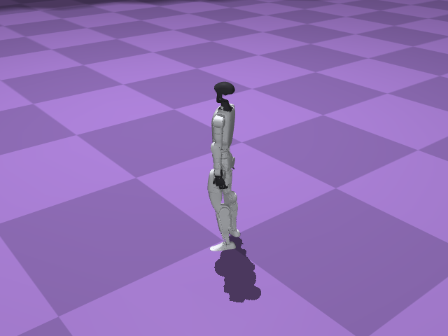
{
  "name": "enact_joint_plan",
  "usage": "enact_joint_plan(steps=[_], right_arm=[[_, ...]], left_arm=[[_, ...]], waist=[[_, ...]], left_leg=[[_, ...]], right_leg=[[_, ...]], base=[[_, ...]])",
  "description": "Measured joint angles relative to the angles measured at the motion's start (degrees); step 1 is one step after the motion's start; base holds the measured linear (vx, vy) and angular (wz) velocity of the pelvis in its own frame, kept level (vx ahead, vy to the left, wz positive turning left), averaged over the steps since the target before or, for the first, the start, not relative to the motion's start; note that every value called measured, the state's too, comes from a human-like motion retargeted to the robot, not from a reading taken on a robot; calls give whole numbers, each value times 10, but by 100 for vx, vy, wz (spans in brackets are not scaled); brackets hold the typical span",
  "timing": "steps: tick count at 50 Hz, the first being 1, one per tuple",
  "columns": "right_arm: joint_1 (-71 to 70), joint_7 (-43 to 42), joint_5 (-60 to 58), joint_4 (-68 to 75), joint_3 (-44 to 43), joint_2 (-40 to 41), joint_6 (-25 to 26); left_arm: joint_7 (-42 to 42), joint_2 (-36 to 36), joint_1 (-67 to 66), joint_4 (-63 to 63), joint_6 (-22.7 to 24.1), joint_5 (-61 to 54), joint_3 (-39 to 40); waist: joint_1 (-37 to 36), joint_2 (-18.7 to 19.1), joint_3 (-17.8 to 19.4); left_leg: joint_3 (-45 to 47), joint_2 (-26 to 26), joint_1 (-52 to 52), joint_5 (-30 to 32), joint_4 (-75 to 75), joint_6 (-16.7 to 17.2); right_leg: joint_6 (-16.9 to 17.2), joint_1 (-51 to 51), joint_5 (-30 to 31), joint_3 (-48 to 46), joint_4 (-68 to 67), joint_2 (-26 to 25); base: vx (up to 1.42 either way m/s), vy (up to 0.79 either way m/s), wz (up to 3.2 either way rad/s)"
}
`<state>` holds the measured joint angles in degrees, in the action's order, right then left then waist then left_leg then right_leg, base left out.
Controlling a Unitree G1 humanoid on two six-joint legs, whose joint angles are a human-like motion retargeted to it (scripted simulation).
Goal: Upper body actions
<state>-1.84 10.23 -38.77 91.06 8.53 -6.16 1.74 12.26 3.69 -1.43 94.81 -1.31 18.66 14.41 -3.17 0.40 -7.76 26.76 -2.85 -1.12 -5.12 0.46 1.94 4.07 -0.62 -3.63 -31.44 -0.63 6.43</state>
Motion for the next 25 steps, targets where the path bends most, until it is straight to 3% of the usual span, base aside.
enact_joint_plan(steps=[8,13,25], right_arm=[[-4,0,-6,-3,5,-1,1],[-10,-4,-29,-11,19,0,3],[-4,1,-31,-26,23,4,-5]], left_arm=[[2,-2,-4,0,0,-3,7],[9,2,-8,4,-3,-12,16],[5,26,-22,-52,-14,3,26]], waist=[[7,8,0],[54,18,-7],[44,19,20]], left_leg=[[4,-4,1,-1,0,8],[-20,-23,18,-7,23,29],[22,-56,14,32,50,21]], right_leg=[[-3,10,0,-1,-7,3],[-5,16,-9,-26,-13,6],[-44,5,-24,42,-7,-46]], base=[[-2,-2,-1],[-9,-9,37],[-14,-23,-20]])
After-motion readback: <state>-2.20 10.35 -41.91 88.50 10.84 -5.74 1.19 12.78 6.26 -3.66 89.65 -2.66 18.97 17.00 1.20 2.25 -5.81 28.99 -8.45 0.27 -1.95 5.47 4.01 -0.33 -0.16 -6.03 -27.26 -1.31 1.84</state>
